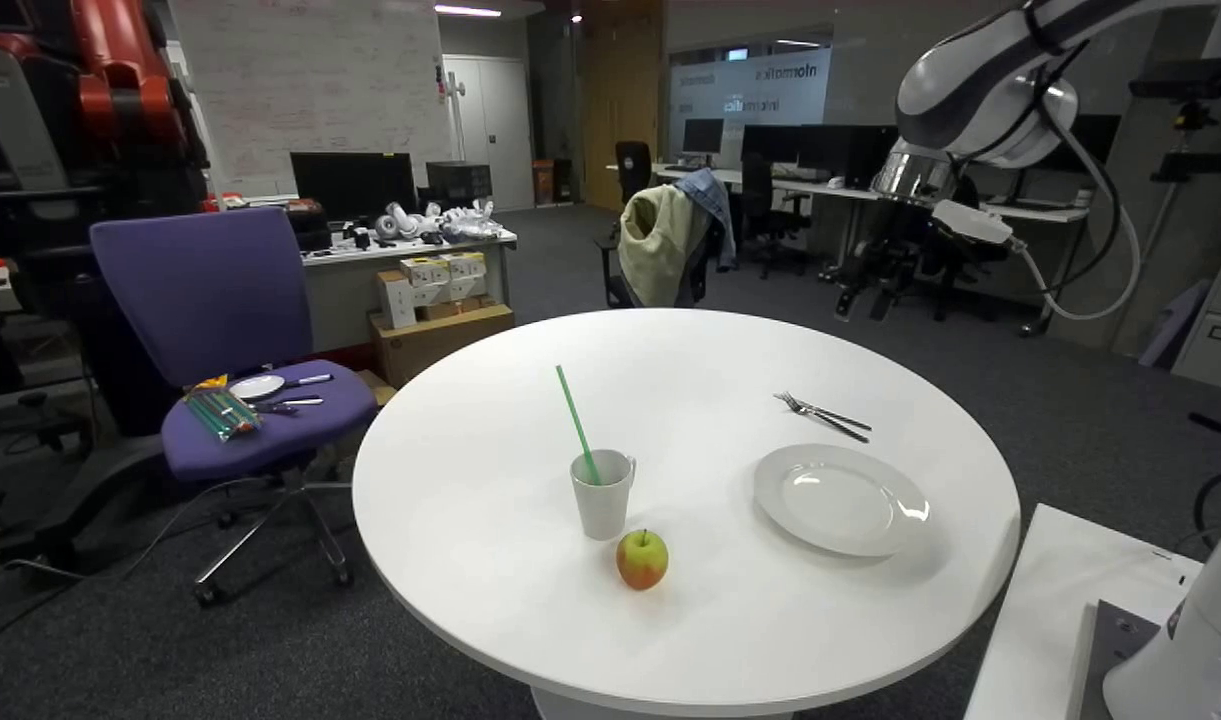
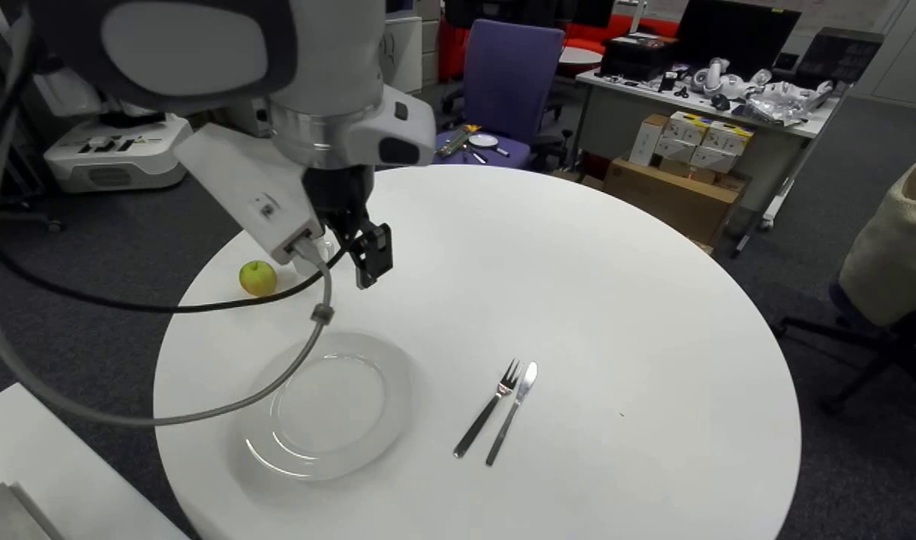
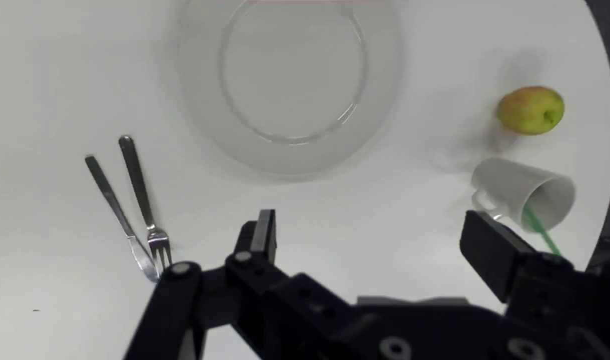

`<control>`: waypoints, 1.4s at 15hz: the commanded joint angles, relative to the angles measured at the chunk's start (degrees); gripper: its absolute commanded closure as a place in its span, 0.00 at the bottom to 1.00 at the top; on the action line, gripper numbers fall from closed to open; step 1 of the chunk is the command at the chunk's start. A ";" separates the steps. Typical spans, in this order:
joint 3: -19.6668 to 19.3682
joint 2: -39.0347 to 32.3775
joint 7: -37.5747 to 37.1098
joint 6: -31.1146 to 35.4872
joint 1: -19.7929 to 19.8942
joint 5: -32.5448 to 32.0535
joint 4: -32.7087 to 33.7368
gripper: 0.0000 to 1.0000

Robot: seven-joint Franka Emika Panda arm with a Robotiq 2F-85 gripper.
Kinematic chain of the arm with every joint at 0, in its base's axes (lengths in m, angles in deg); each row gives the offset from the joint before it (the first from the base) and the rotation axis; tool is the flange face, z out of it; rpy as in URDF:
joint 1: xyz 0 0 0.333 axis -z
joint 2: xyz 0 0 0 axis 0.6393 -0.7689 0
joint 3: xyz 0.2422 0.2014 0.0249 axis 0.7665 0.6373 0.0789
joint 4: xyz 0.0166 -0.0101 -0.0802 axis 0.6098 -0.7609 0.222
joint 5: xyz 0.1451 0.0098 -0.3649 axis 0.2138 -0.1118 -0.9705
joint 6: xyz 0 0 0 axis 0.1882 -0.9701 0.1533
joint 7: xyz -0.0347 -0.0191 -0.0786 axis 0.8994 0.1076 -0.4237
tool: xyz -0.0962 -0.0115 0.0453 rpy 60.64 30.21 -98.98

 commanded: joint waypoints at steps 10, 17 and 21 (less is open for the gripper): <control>2.67 -15.14 -2.18 1.46 4.90 3.88 9.43 0.00; 4.15 -18.00 -4.98 5.01 5.85 7.11 10.97 0.00; 6.04 -24.17 -8.31 12.06 6.11 9.29 14.32 0.00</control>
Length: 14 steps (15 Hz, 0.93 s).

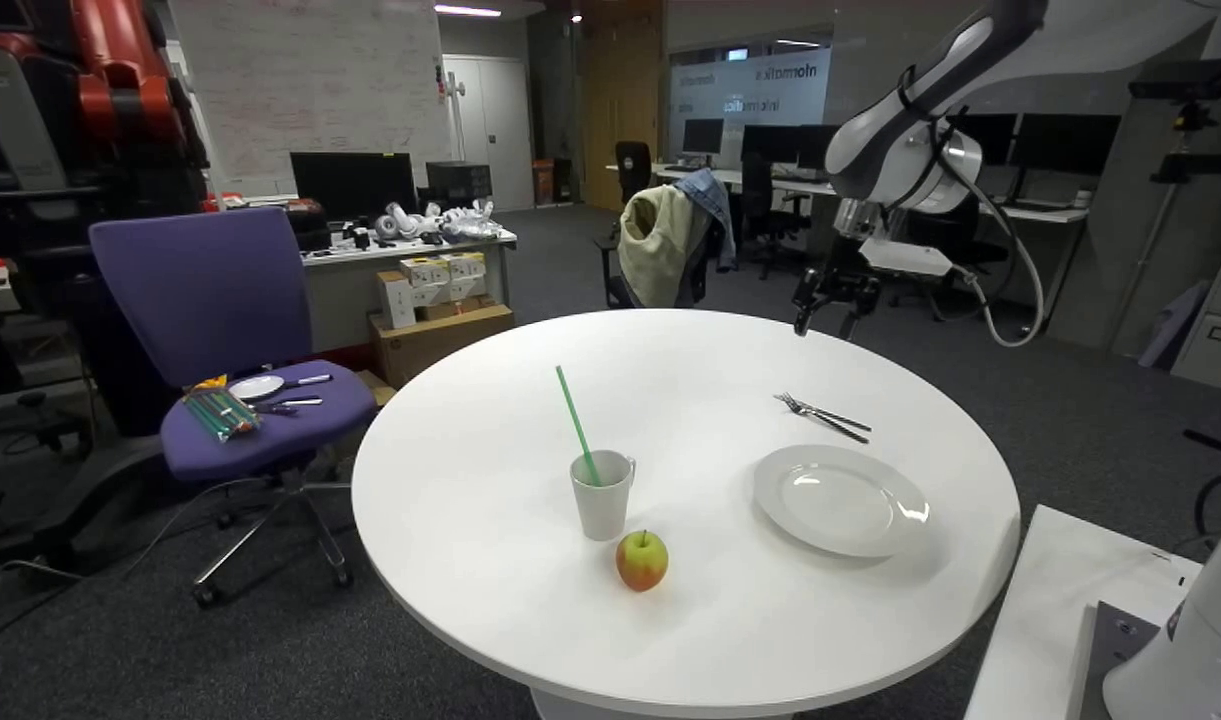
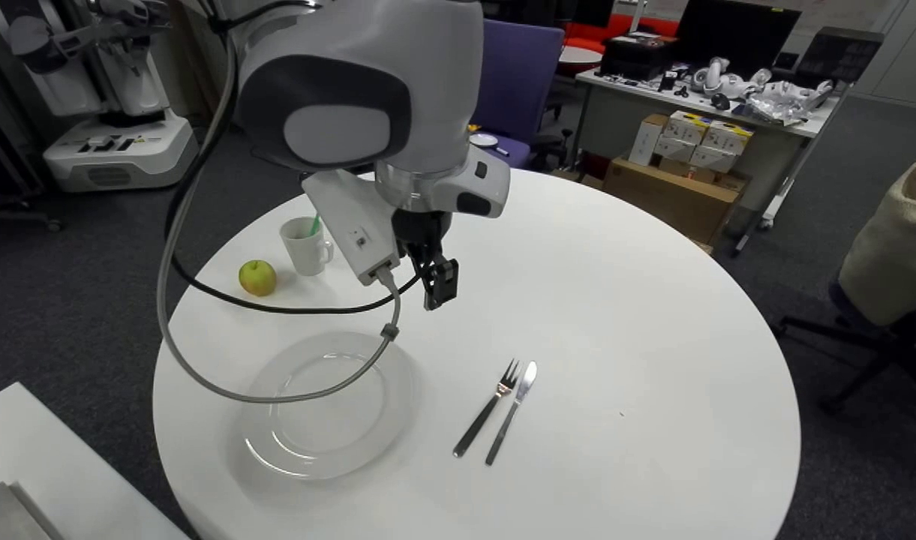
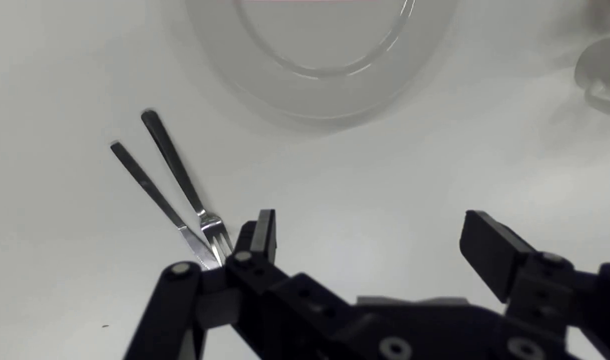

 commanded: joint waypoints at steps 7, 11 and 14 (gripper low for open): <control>3.05 -24.44 -12.01 3.30 1.70 -8.37 20.18 0.00; 1.91 -33.20 -14.82 -1.89 2.03 -16.46 29.36 0.00; 2.38 -36.72 -12.19 -8.19 3.18 -20.30 33.68 0.00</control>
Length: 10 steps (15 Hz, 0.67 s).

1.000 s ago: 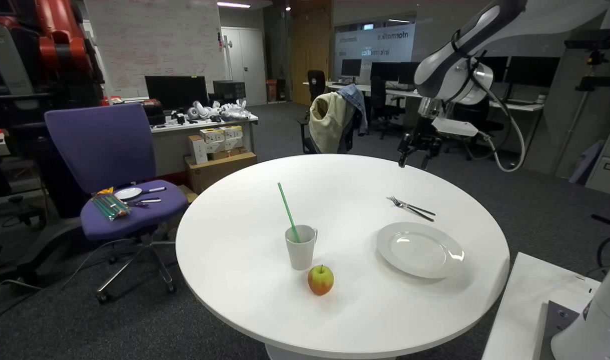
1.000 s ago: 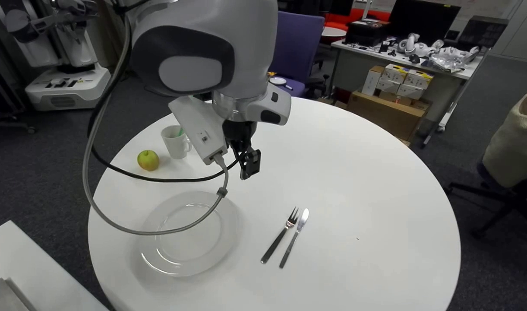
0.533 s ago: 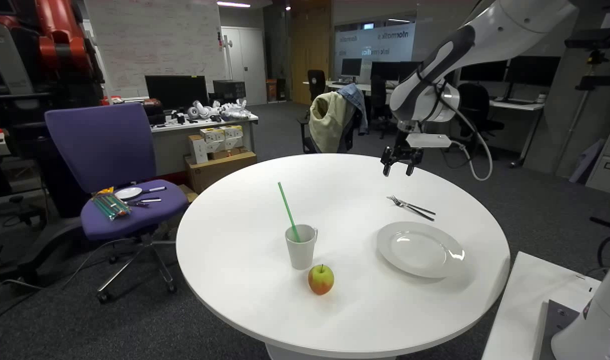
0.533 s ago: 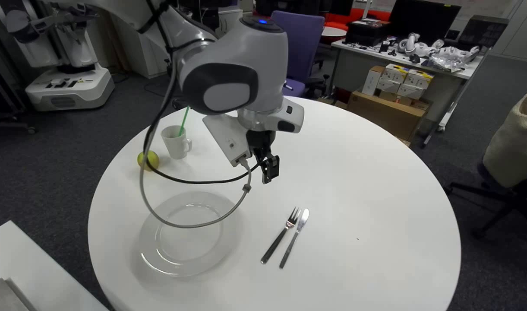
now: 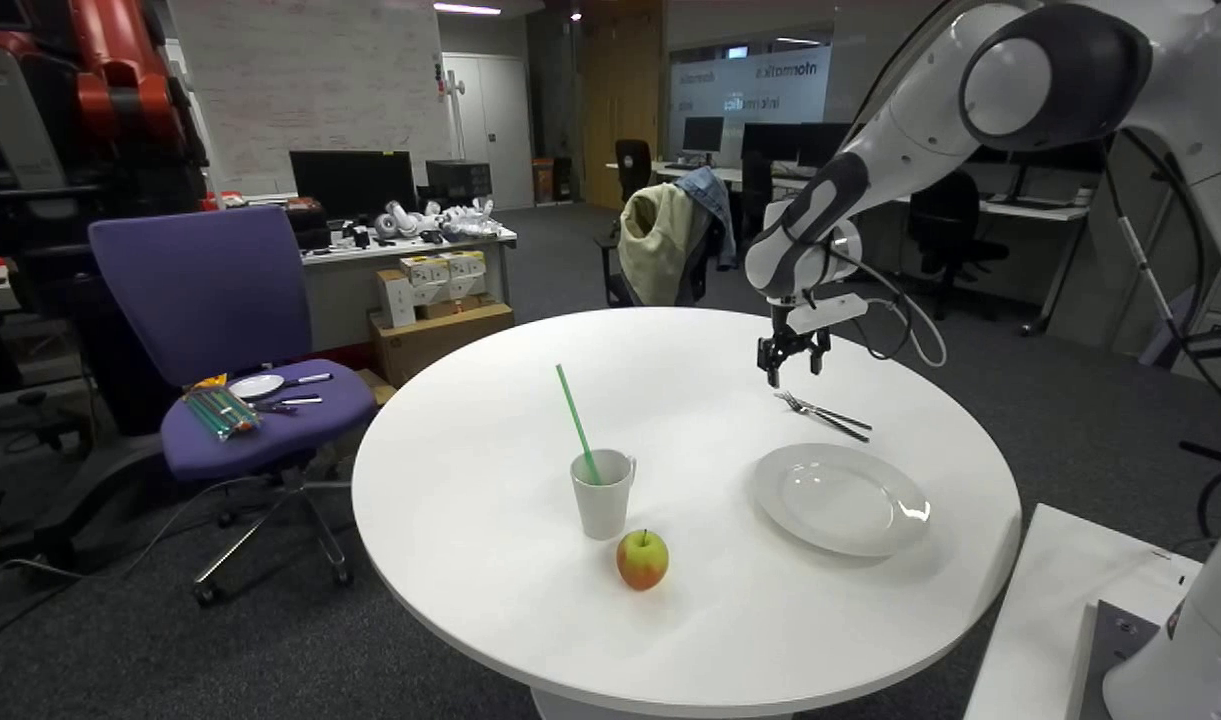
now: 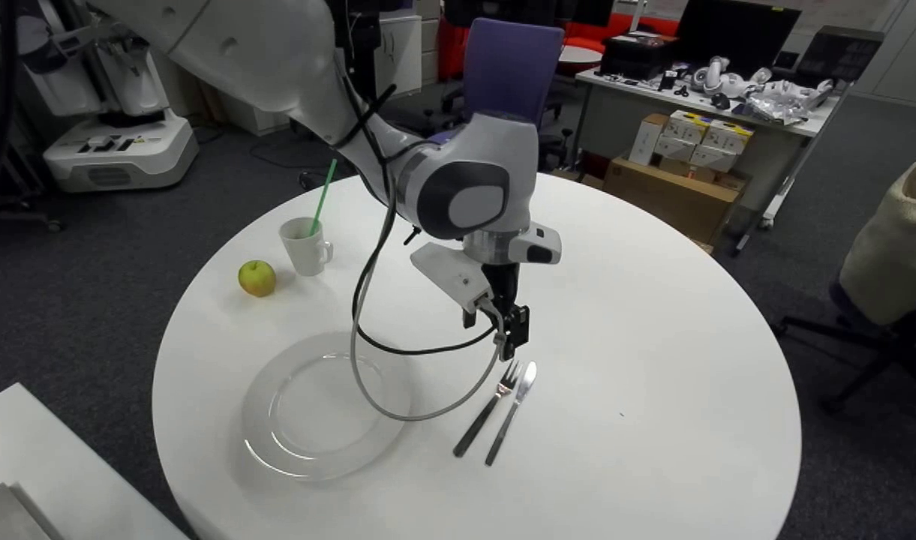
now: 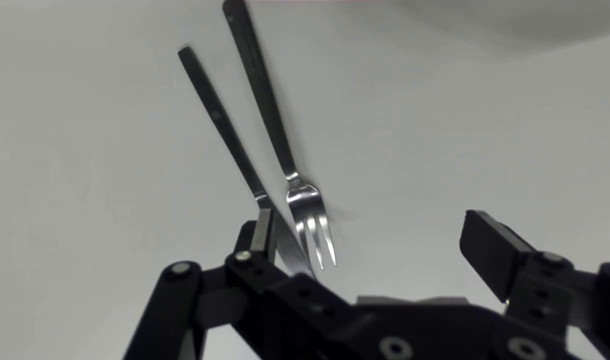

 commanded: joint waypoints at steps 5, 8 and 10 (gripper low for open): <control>2.02 -4.50 6.35 -12.89 3.44 -6.14 8.23 0.00; 2.77 -4.76 7.94 -12.73 4.76 -4.92 8.23 0.00; 2.52 -4.73 6.03 -11.02 4.00 -5.55 6.81 0.00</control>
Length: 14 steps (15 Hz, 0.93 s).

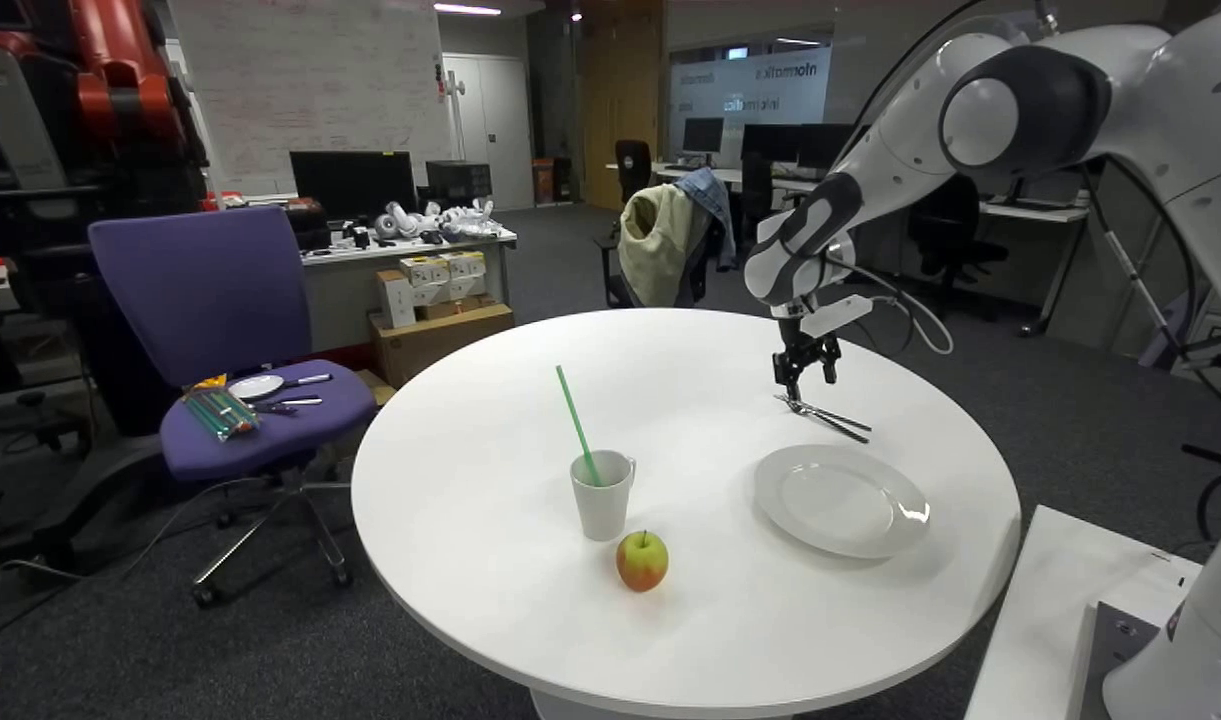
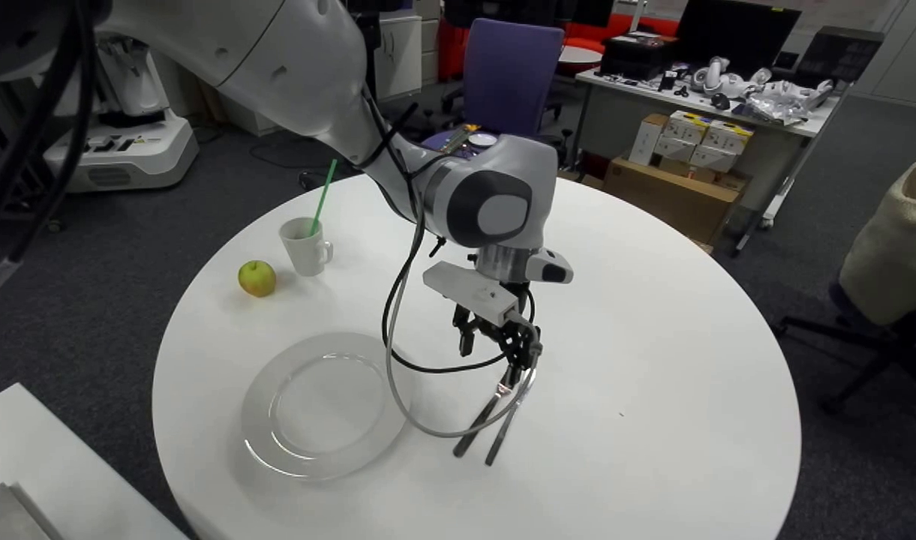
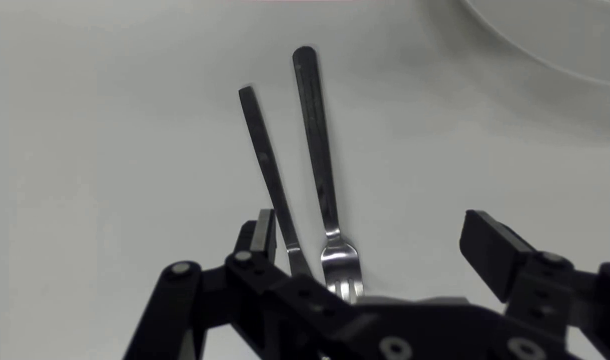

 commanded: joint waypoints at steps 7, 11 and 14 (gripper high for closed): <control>1.62 -0.33 0.76 0.54 1.85 -1.31 0.01 0.00; 2.46 -3.29 2.99 3.12 2.60 -1.46 0.56 0.00; 3.21 -4.48 5.04 5.56 3.48 -0.98 -0.28 0.00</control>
